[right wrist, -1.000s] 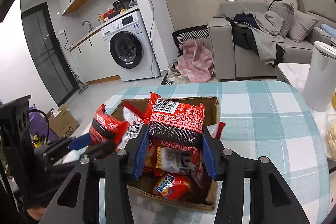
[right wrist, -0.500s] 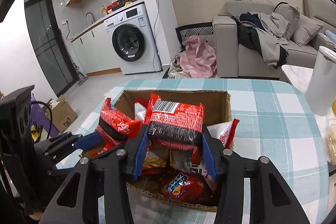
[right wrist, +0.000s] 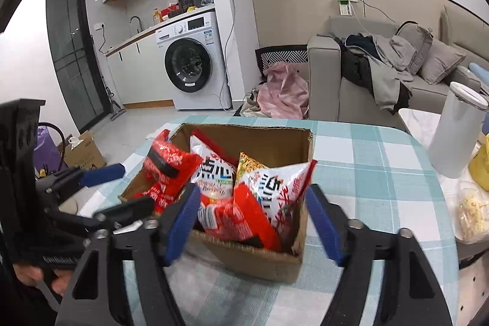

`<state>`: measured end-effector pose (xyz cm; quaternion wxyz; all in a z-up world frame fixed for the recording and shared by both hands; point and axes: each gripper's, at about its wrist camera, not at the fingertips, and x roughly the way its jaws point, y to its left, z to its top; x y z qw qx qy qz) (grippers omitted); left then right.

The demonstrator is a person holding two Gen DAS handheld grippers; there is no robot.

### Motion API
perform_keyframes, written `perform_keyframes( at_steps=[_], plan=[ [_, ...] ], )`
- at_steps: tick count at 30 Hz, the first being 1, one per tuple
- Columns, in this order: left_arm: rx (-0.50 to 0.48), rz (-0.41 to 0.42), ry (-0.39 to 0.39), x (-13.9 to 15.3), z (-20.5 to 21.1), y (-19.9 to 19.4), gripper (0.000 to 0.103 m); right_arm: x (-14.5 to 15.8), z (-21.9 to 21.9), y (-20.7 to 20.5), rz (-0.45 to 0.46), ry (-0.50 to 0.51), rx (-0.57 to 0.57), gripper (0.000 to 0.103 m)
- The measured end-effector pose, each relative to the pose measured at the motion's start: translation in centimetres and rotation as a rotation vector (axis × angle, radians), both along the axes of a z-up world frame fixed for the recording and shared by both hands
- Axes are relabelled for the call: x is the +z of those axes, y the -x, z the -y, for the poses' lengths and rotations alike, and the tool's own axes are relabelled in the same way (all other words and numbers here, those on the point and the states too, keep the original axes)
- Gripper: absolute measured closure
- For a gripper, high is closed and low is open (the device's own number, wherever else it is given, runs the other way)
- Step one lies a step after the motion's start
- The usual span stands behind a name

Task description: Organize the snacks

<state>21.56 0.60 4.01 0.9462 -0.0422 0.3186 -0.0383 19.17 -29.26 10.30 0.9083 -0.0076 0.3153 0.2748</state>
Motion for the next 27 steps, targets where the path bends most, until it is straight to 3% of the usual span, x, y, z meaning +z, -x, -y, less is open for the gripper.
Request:
perform_keyframes(
  at_steps=[3, 4, 16, 27],
  plan=[
    [0.028, 0.048, 0.025, 0.2, -0.8, 1.7, 0.0, 0.0, 0.4, 1.2, 0.012, -0.029, 0.031, 0.005],
    [0.033, 0.07, 0.029, 0.3, -1.0, 2.3, 0.001, 0.0, 0.6, 1.8, 0.027, -0.041, 0.037, 0.001],
    [0.087, 0.208, 0.011, -0.6, -1.4, 8.3, 0.001, -1.2, 2.0, 7.1, 0.139, -0.116, 0.061, 0.0],
    [0.079, 0.238, -0.055, -2.9, -0.3, 10.8, 0.001, -3.0, 3.3, 9.5, 0.209, -0.119, 0.038, 0.0]
  ],
)
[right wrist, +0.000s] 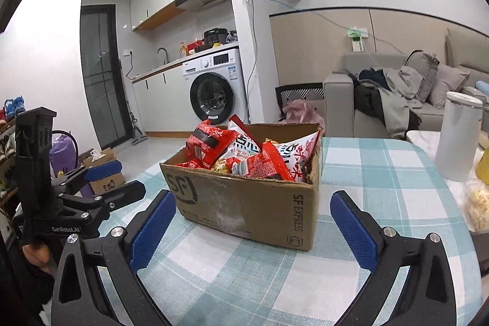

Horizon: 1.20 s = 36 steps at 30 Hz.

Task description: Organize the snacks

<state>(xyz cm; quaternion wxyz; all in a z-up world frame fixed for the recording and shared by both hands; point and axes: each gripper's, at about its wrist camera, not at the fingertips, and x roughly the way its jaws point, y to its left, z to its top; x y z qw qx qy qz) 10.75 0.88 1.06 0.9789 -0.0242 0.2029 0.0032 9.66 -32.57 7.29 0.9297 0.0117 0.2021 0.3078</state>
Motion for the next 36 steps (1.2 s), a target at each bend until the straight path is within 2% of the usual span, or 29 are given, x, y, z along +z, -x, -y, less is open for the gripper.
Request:
perform_keyframes(
  at_steps=[6, 36],
  plan=[
    [0.001, 0.02, 0.0, -0.58, 0.28, 0.44, 0.001, -0.27, 0.71, 0.81, 0.043, -0.013, -0.016, 0.0],
    [0.003, 0.021, 0.02, -0.72, -0.1, 0.26, 0.001, -0.43, 0.37, 0.95, 0.056, 0.017, -0.021, 0.0]
  ],
)
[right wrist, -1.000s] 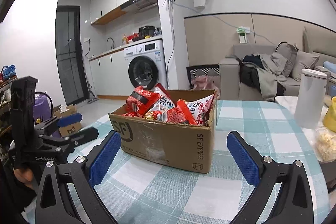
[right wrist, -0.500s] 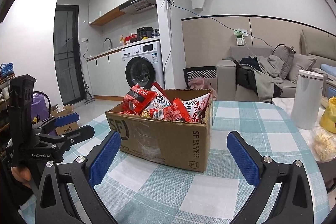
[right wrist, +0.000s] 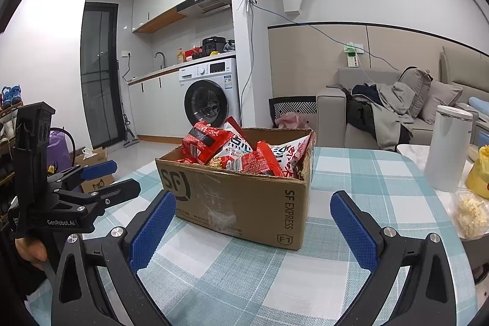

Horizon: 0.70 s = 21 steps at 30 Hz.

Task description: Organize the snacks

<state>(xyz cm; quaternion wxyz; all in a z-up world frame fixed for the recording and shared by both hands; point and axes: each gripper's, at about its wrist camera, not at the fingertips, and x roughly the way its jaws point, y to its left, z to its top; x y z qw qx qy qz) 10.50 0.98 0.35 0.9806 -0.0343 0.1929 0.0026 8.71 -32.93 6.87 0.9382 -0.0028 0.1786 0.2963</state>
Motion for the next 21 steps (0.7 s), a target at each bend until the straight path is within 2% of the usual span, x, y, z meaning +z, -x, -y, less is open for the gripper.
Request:
perform_keyframes(
  at_steps=[21],
  plan=[
    [-0.003, 0.001, -0.001, -0.11, 0.06, -0.08, 0.001, 0.01, 0.01, -0.01, 0.0, 0.001, 0.0, 0.0]
  ],
)
